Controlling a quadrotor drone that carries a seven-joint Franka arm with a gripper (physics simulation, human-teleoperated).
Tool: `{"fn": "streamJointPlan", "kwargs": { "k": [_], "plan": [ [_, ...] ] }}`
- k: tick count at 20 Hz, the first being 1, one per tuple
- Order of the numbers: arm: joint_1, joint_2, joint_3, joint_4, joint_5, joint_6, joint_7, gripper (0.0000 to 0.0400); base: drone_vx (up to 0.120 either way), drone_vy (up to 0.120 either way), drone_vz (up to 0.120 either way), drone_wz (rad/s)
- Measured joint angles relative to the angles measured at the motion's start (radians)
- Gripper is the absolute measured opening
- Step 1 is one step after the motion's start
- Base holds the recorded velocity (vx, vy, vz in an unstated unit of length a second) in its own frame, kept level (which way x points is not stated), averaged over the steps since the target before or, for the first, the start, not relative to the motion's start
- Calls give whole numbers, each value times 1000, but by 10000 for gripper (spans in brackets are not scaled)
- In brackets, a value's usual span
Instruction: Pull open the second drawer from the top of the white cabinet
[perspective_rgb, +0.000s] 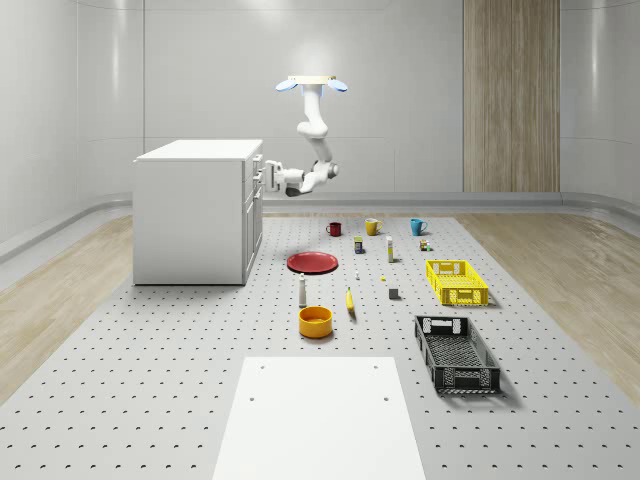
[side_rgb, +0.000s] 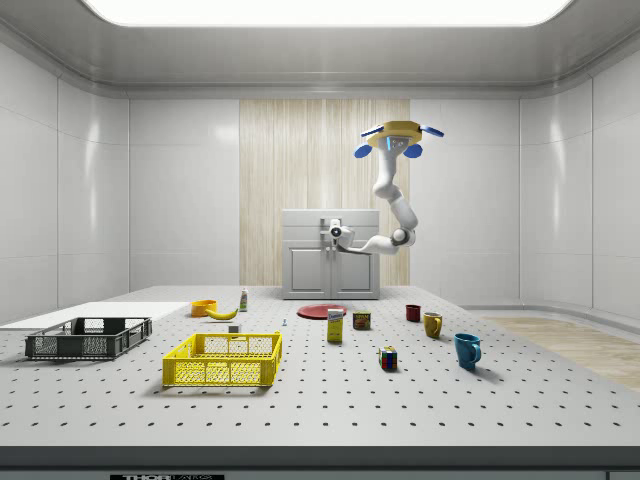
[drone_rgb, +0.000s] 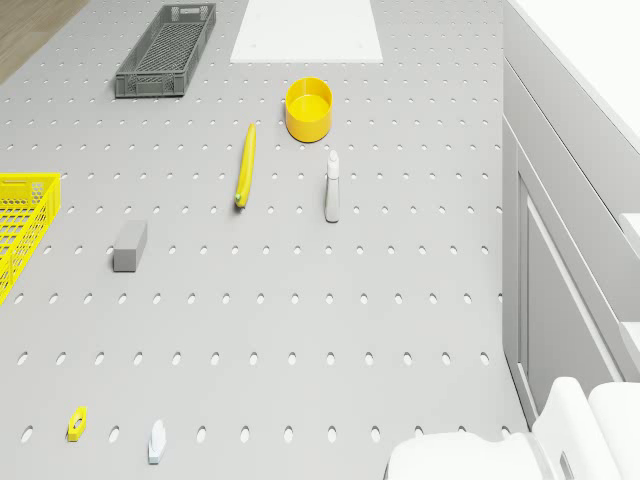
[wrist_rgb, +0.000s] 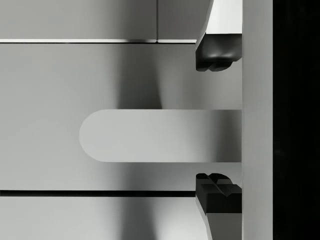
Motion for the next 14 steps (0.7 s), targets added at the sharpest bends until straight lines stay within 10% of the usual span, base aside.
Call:
{"fn": "streamJointPlan", "kwargs": {
  "k": [14],
  "plan": [
    [-58,25,63,14,39,-17,-6,270,0,0,0,0]
  ]
}}
